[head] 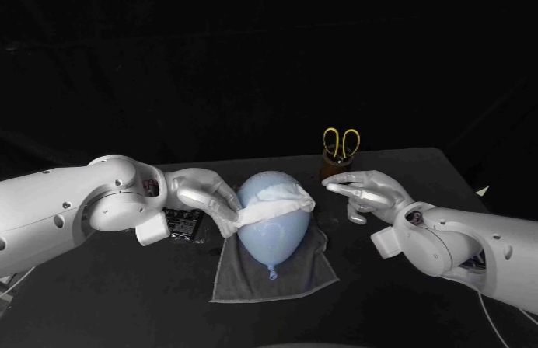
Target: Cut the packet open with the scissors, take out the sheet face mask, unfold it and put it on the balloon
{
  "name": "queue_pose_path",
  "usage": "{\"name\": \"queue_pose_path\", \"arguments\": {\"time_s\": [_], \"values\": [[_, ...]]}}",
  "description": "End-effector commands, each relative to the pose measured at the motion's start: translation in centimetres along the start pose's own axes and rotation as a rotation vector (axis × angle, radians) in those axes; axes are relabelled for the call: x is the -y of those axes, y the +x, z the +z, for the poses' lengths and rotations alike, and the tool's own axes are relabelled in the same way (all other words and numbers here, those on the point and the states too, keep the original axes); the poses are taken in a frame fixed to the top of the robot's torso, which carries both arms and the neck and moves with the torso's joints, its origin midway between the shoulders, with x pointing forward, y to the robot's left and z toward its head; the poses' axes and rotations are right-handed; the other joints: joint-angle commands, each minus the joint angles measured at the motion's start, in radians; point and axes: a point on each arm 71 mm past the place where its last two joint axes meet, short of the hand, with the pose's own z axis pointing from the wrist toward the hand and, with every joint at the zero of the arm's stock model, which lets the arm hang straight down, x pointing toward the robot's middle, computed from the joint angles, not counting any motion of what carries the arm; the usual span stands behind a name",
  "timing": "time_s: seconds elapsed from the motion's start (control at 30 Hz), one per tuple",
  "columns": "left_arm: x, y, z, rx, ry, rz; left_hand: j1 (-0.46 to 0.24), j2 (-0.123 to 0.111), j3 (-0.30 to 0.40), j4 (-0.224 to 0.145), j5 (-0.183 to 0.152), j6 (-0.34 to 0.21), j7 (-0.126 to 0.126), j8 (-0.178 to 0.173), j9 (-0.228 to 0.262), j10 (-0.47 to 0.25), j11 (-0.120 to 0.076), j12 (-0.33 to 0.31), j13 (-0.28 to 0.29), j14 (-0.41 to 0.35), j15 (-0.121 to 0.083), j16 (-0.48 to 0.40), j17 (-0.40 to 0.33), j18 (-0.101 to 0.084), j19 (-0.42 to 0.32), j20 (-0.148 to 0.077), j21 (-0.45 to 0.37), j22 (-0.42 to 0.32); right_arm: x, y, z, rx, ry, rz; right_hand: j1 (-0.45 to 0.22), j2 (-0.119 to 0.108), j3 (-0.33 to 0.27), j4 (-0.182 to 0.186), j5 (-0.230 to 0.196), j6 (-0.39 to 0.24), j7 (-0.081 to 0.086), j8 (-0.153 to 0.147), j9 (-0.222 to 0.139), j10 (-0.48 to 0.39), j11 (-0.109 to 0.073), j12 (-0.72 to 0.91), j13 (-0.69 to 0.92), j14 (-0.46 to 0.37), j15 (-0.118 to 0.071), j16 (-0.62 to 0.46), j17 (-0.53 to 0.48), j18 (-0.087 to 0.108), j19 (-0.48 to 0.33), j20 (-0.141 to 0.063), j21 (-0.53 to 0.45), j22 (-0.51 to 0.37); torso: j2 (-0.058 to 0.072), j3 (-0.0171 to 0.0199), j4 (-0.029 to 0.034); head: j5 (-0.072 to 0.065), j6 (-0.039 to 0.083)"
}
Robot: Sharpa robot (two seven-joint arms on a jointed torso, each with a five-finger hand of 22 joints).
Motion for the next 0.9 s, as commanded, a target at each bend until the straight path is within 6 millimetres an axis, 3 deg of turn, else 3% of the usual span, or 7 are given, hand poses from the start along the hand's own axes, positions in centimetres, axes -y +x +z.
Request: {"name": "queue_pose_path", "arguments": {"time_s": [0.03,0.17,0.37,0.4,0.57,0.67,0.9], "values": [[-0.9,-0.1,-0.1,0.048,-0.125,-0.010,-0.014,0.000,0.003,-0.004,-0.003,0.010,0.002,-0.008,0.255,0.007,0.000,0.005,0.005,0.020,-0.006,0.025,0.009,-0.003,-0.023,-0.003,0.064,0.047,1.3,-1.0,-0.7,0.064,0.064,-0.054,-0.026,-0.025,-0.034,0.005,-0.001,-0.050,0.018,-0.025,-0.014,-0.030,0.013,-0.021,0.056,0.095,0.018,-0.006,0.239,0.016,-0.019,0.010,-0.035,0.118,0.001,0.0003,-0.0004,0.007,-0.016],[-1.3,-0.1,-0.1,0.095,-0.153,-0.040,-0.013,0.001,0.004,-0.010,-0.006,0.013,-0.006,-0.025,0.274,0.003,-0.010,-0.001,0.010,0.102,-0.037,0.150,0.062,0.018,-0.018,-0.026,0.231,0.157,2.1,-1.7,-1.4,0.084,0.087,-0.097,-0.035,-0.053,-0.093,0.013,-0.004,-0.126,0.037,-0.048,-0.032,-0.092,0.030,-0.072,0.006,0.078,0.036,-0.020,0.202,0.030,-0.056,0.028,-0.111,0.096,0.001,-0.0003,0.0011,0.007,-0.027],[-1.5,-0.1,0.0,0.149,-0.159,-0.088,-0.023,-0.004,0.024,0.001,-0.011,0.017,-0.010,-0.038,0.294,0.005,-0.017,-0.004,0.012,0.133,-0.055,0.329,0.152,0.020,0.003,-0.068,0.373,0.244,2.2,-2.6,-2.3,0.124,0.073,-0.176,-0.037,-0.062,-0.134,0.019,-0.006,-0.162,0.046,-0.042,-0.036,-0.116,0.041,-0.083,-0.013,0.074,0.044,-0.022,0.194,0.033,-0.066,0.039,-0.130,0.090,0.001,-0.0021,0.0016,0.011,-0.038],[-1.5,-0.2,0.0,0.158,-0.157,-0.097,-0.023,-0.005,0.027,0.002,-0.011,0.016,-0.011,-0.039,0.298,0.005,-0.018,-0.005,0.012,0.141,-0.058,0.360,0.167,0.020,0.012,-0.076,0.393,0.253,2.0,-2.7,-2.5,0.135,0.056,-0.196,-0.033,-0.058,-0.135,0.018,-0.004,-0.161,0.046,-0.038,-0.036,-0.113,0.041,-0.079,-0.012,0.075,0.044,-0.021,0.197,0.033,-0.064,0.040,-0.125,0.091,0.001,-0.0021,0.0014,0.012,-0.041],[-1.4,-0.2,0.0,0.187,-0.146,-0.131,-0.027,-0.012,0.042,0.010,-0.012,0.015,-0.013,-0.043,0.317,0.004,-0.022,-0.004,0.016,0.147,-0.065,0.477,0.219,0.020,0.032,-0.100,0.451,0.281,-0.3,-2.5,-2.7,0.171,-0.096,-0.336,0.054,0.026,-0.078,-0.023,-0.002,-0.065,0.023,0.018,-0.039,0.020,0.018,0.055,0.089,0.104,0.025,0.004,0.263,0.000,0.036,0.027,0.080,0.147,0.000,-0.0011,0.0012,0.021,-0.053],[-1.4,-0.2,0.1,0.197,-0.138,-0.152,-0.028,-0.013,0.046,0.012,-0.011,0.013,-0.014,-0.045,0.324,0.002,-0.022,-0.004,0.017,0.154,-0.067,0.521,0.234,0.021,0.041,-0.105,0.471,0.289,-2.9,-1.6,-2.4,0.147,-0.215,-0.473,0.064,0.042,-0.037,-0.044,0.000,-0.008,0.007,0.017,-0.058,0.079,0.003,0.115,0.145,0.104,0.011,0.004,0.263,-0.018,0.079,0.013,0.179,0.175,0.001,-0.0006,0.0020,0.026,-0.057],[-1.1,0.0,0.5,0.193,-0.118,-0.184,-0.029,-0.018,0.051,0.012,-0.009,0.014,-0.015,-0.047,0.335,0.002,-0.025,-0.001,0.021,0.166,-0.071,0.588,0.254,0.022,0.057,-0.114,0.501,0.299,-8.1,1.6,-1.0,0.078,-0.417,-0.757,0.077,0.058,0.020,-0.079,0.002,0.075,-0.017,0.024,-0.073,0.130,-0.019,0.171,0.201,0.104,-0.008,0.004,0.263,-0.031,0.108,-0.004,0.249,0.193,0.003,-0.0037,0.0042,0.036,-0.065]]}}
